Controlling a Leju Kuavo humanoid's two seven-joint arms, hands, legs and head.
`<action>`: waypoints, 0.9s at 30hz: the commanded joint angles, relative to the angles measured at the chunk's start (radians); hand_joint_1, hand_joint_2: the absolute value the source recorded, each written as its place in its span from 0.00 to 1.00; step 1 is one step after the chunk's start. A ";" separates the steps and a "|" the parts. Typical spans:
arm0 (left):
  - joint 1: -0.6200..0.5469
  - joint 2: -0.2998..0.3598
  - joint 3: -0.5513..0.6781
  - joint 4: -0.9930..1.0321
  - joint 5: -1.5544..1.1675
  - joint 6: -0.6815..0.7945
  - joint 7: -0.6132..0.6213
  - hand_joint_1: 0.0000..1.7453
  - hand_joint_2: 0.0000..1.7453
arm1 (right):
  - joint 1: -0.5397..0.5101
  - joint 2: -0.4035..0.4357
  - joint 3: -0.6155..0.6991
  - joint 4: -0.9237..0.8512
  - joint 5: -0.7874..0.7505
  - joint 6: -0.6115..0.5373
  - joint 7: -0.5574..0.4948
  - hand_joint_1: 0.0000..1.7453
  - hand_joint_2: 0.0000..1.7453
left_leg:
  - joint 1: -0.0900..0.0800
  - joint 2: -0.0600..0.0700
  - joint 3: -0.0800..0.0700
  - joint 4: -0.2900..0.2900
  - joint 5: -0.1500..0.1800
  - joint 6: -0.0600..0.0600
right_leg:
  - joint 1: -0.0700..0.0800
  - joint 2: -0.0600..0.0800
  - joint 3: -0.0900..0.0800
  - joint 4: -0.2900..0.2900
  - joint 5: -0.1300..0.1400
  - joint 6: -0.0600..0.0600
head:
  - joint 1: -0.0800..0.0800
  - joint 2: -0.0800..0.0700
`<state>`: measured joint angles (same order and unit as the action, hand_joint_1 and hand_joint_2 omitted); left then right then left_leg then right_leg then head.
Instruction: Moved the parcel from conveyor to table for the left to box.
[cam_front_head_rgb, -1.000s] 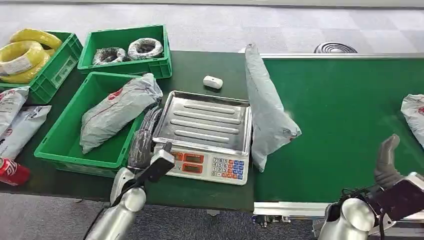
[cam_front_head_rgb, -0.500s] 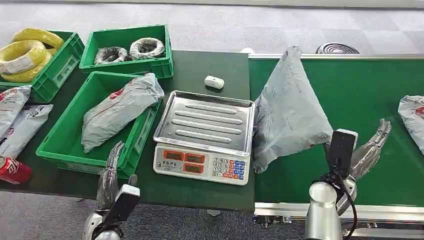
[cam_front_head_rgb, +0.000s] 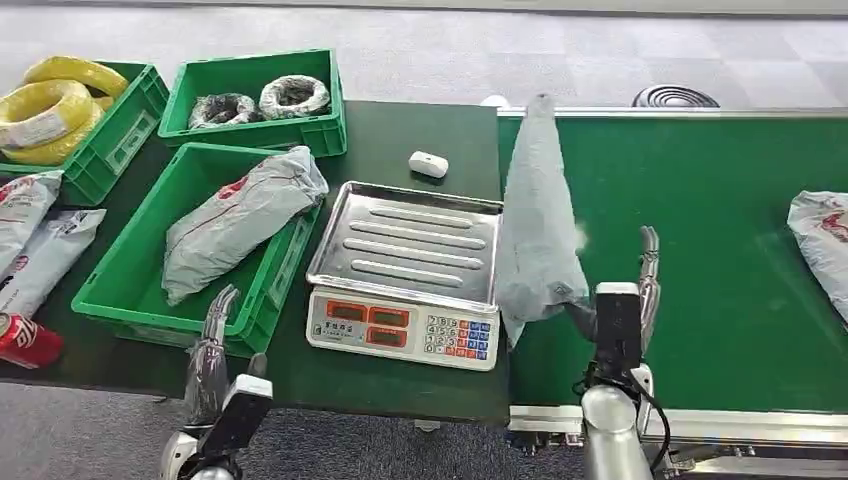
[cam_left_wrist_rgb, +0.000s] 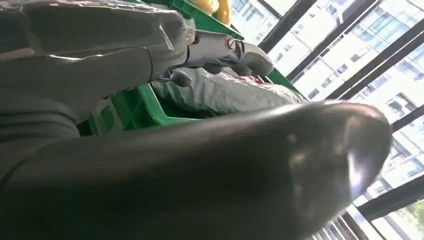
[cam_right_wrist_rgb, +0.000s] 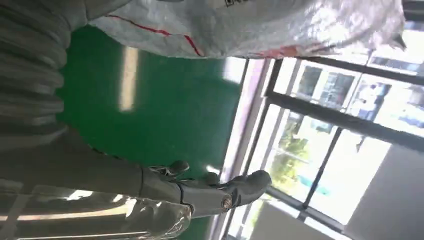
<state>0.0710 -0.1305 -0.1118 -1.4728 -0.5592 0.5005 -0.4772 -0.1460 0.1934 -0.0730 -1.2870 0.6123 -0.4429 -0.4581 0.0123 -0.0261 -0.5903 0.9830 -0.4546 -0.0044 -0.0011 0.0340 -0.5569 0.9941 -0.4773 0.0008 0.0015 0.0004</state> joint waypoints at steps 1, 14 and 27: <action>0.019 0.001 0.019 -0.006 -0.009 -0.003 -0.003 0.00 0.00 | 0.049 -0.027 0.109 -0.082 -0.023 -0.042 0.004 0.00 1.00 | 0.000 0.002 0.001 0.000 -0.001 0.000 | 0.000 -0.001 0.001 -0.001 0.000 0.000 | 0.000 0.000; 0.021 0.013 -0.013 -0.010 -0.019 -0.005 0.013 0.00 0.00 | -0.012 -0.007 0.001 -0.045 0.235 -0.251 0.139 0.00 1.00 | -0.001 0.001 0.003 -0.001 0.000 0.000 | -0.001 -0.003 0.003 -0.001 0.000 0.001 | 0.000 0.000; 0.019 -0.008 -0.100 0.043 -0.042 -0.016 0.035 0.00 0.00 | -0.107 -0.011 -0.021 0.256 0.334 -0.171 0.301 0.00 1.00 | -0.001 0.002 0.004 -0.002 0.001 0.001 | -0.001 -0.003 0.004 -0.003 0.001 0.001 | 0.000 0.000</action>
<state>0.0951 -0.1358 -0.1519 -1.5049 -0.5928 0.4810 -0.4539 -0.1665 0.1873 -0.0805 -1.2809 0.9007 -0.6565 -0.2002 0.0115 -0.0268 -0.5895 0.9830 -0.4545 -0.0042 -0.0019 0.0334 -0.5559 0.9939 -0.4770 0.0011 0.0015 0.0004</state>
